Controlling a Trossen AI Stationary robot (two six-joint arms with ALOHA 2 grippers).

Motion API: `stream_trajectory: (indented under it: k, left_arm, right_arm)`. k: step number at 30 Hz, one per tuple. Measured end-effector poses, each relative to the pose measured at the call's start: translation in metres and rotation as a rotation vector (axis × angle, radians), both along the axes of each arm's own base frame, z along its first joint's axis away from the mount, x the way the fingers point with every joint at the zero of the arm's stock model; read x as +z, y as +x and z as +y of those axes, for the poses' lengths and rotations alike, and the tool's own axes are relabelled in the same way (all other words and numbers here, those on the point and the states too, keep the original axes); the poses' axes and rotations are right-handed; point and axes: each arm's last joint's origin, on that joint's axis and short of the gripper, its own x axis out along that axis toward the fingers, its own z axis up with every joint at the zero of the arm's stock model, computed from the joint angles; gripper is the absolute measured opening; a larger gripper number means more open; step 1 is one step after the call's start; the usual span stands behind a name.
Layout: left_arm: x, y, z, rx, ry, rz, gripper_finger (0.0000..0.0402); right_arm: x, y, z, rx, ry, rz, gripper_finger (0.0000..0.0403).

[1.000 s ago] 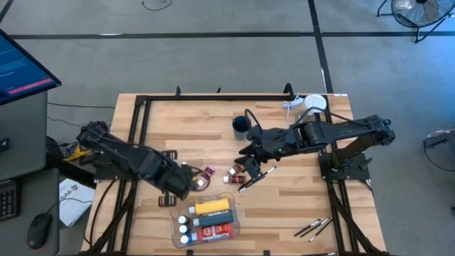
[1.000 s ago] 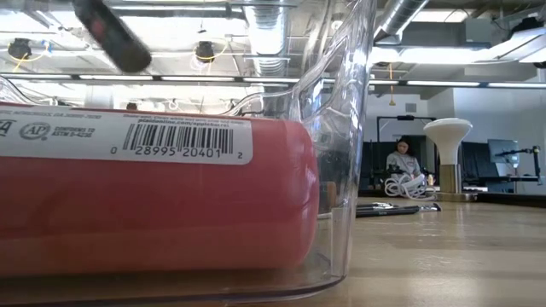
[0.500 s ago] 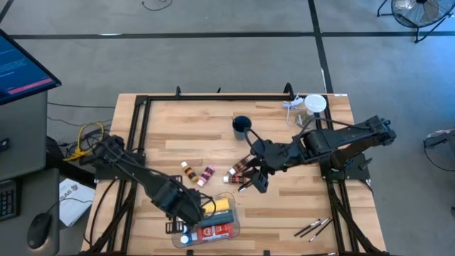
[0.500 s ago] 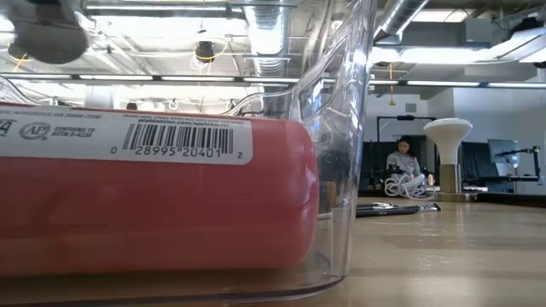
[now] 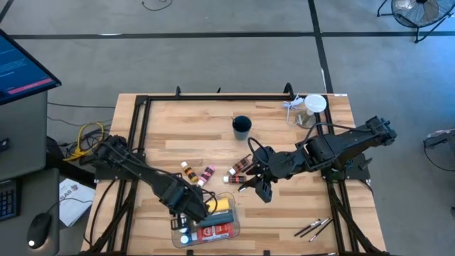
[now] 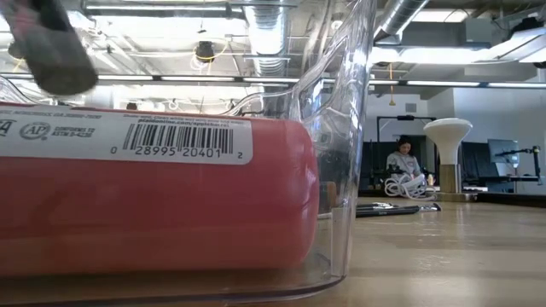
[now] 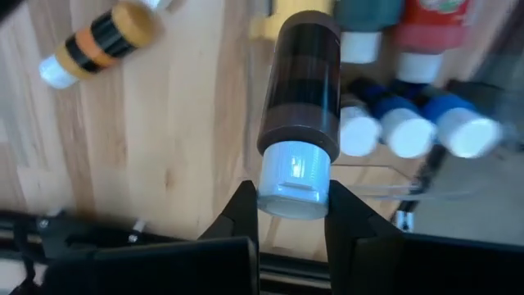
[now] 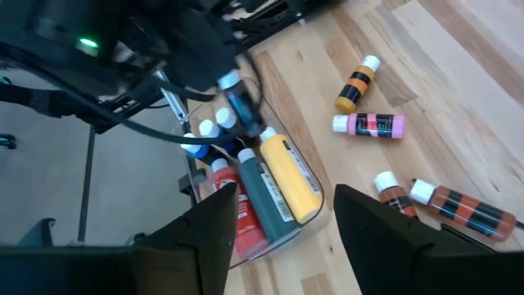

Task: Pick & Place Paint Supplies
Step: Put the small brown paint bottle into the transparent bin

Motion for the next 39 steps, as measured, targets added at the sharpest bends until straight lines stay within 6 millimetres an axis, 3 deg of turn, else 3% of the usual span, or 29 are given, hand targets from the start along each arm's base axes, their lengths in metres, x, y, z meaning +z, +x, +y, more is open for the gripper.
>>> stream_trajectory:
  k: [9, 19, 39]
  left_arm:
    - [-0.025, -0.008, 0.002, 0.035, -0.014, 0.137, 0.0033]
    - [-0.026, -0.010, -0.001, 0.033, -0.024, 0.153, 0.0033]
    - [-0.059, 0.003, -0.010, -0.057, -0.027, 0.261, 0.0033]
  right_arm:
    - [0.001, 0.001, 0.001, 0.000, 0.005, -0.012, 0.0196]
    - [0.001, 0.001, 0.000, 0.001, 0.003, -0.013, 0.0196]
    - [0.003, 0.002, 0.000, -0.014, -0.011, -0.039, 0.0194]
